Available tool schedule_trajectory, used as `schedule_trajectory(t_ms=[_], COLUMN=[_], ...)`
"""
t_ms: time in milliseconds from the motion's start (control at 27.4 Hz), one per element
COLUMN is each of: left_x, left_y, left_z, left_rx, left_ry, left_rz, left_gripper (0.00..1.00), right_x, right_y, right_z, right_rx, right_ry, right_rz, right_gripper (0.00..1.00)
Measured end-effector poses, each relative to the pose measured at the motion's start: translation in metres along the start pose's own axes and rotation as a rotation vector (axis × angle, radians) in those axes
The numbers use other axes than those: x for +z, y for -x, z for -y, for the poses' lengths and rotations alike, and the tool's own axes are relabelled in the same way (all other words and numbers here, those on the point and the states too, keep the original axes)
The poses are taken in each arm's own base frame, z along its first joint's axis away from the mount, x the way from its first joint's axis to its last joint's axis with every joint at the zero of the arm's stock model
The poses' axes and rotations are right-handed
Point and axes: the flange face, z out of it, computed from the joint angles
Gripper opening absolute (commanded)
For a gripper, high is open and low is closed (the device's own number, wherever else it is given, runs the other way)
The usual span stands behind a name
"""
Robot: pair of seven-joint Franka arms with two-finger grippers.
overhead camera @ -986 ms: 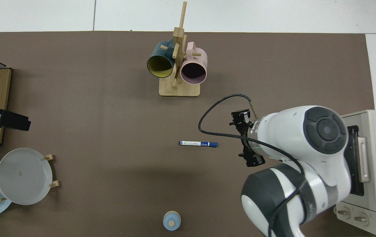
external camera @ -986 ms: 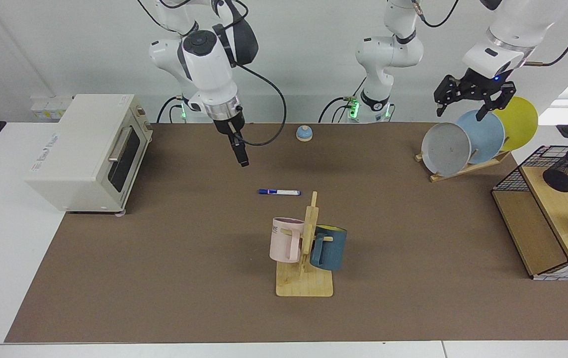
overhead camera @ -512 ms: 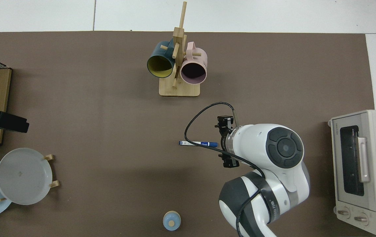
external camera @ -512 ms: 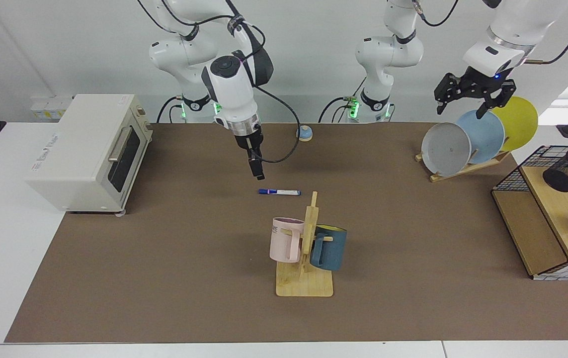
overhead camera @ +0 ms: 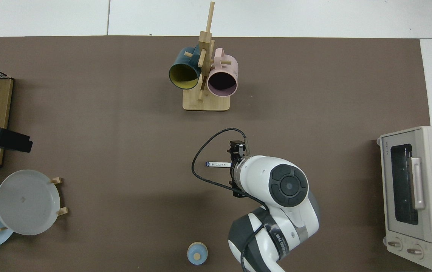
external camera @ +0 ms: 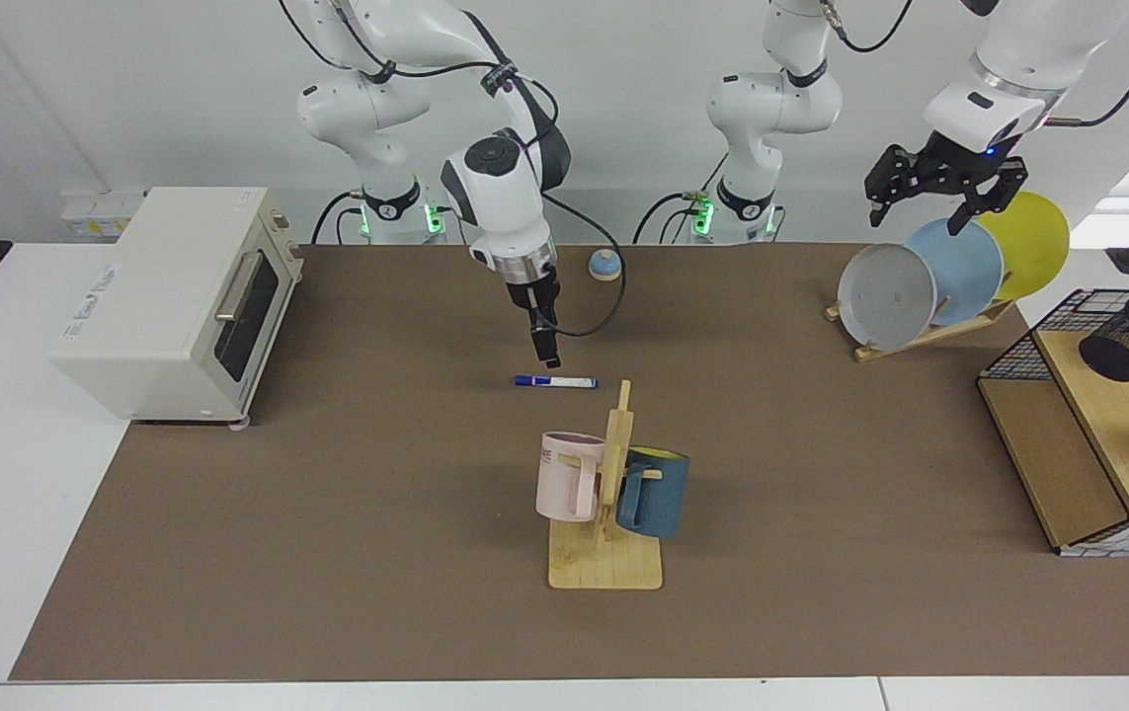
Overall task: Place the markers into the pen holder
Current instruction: 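Close the right gripper on the white marker and lift it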
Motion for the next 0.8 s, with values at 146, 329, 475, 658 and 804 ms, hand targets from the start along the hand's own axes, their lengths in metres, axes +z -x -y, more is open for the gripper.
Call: schedule_trajectory(t_ms=[146,329,475,658,804], left_x=[0.0,0.0,0.001,0.001,0.001], left_y=[0.0,0.002,0.004,0.008,0.009], left_z=[0.0,0.0,0.0,0.0,0.001], left_rx=[-0.009,-0.013,-0.015,-0.017,-0.02], left_ry=[0.0,0.002,0.003,0.004,0.004], left_rz=[0.003,0.01,0.018,0.021,0.022], left_gripper=[1.0,1.0,1.0,1.0,1.0], right_x=[0.017,0.035,0.044,0.052,0.056], right_y=[0.0,0.002,0.001,-0.002,-0.005], right_z=[-0.002,-0.004,-0.004,-0.004,-0.003], right_rx=[-0.007,-0.023,-0.025,-0.035,-0.036], right_ry=[0.004,0.007,0.002,0.005,0.005], right_rz=[-0.005,-0.013,-0.014,-0.026,-0.032], right_gripper=[0.99,0.99,0.99,0.99,0.98])
